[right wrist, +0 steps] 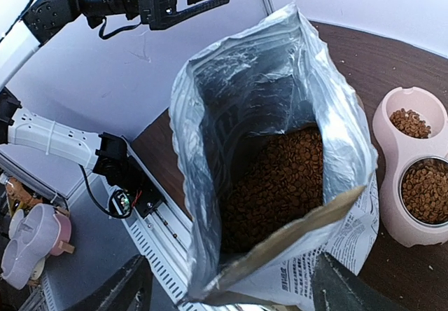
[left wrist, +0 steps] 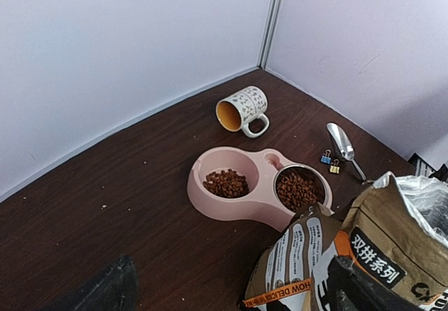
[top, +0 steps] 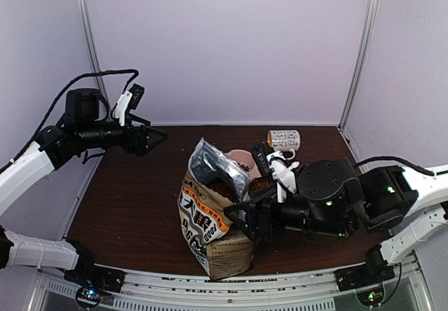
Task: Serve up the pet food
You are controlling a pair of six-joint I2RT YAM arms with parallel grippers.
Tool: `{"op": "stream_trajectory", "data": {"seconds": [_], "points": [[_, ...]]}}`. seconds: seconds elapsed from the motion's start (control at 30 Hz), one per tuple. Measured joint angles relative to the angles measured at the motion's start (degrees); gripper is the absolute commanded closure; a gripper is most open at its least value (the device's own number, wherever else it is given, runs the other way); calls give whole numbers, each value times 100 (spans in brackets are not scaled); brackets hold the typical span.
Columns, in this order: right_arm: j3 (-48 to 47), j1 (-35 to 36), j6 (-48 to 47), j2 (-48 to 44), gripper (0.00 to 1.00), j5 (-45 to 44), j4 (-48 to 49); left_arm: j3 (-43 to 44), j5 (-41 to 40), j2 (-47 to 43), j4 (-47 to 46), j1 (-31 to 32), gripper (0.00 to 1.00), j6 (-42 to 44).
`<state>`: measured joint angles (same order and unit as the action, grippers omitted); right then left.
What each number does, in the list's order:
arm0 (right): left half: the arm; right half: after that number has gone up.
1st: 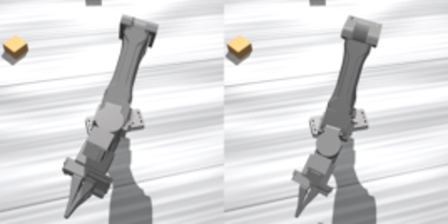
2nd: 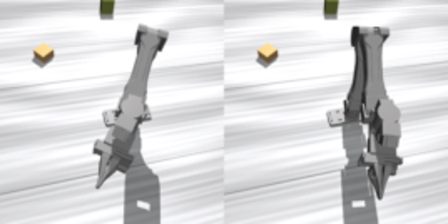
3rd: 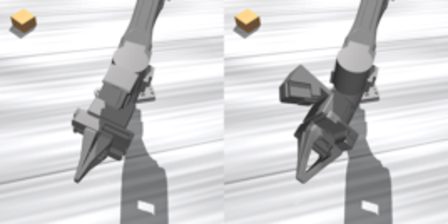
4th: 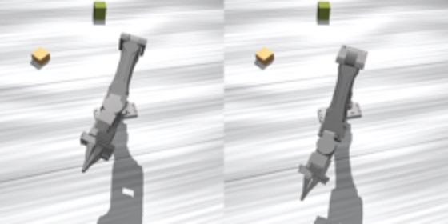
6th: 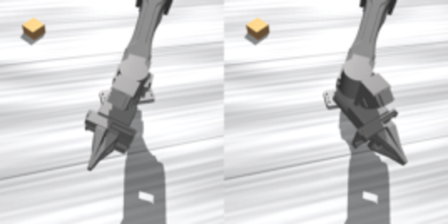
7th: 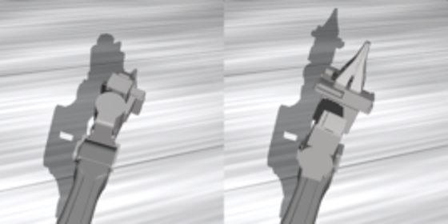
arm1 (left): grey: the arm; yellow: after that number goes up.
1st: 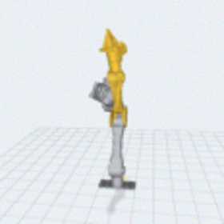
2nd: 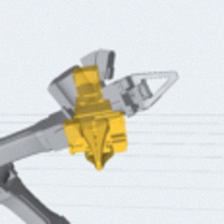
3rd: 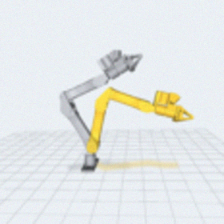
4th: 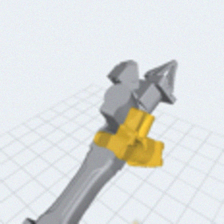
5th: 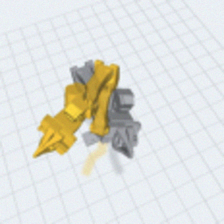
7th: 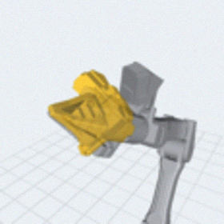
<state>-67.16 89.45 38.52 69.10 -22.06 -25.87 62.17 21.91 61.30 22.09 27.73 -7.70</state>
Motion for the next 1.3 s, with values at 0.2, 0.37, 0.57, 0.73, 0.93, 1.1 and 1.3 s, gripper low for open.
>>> {"op": "stream_trajectory", "data": {"seconds": [0.2,0.37,0.57,0.73,0.93,1.1,1.3], "points": [[-507,72,352,686,41,-293,-155,-13,22,-101,-4,0,3,105],[-964,81,562,1021,61,-498,-721,-13,94,-129,-4,0,3,168],[-1062,87,649,1084,100,-662,-1263,-15,271,-129,-7,0,3,297],[-584,-192,-269,568,100,-267,-1084,-17,1106,-74,-48,28,3,522],[422,-1585,-1867,-728,100,1495,-721,37,1768,293,-96,372,3,680],[758,-2691,-2616,-1207,100,2933,-636,348,1930,684,-48,640,6,789],[1025,-3152,-2909,-1296,100,3910,-271,726,2124,1217,-39,855,39,909]]}}
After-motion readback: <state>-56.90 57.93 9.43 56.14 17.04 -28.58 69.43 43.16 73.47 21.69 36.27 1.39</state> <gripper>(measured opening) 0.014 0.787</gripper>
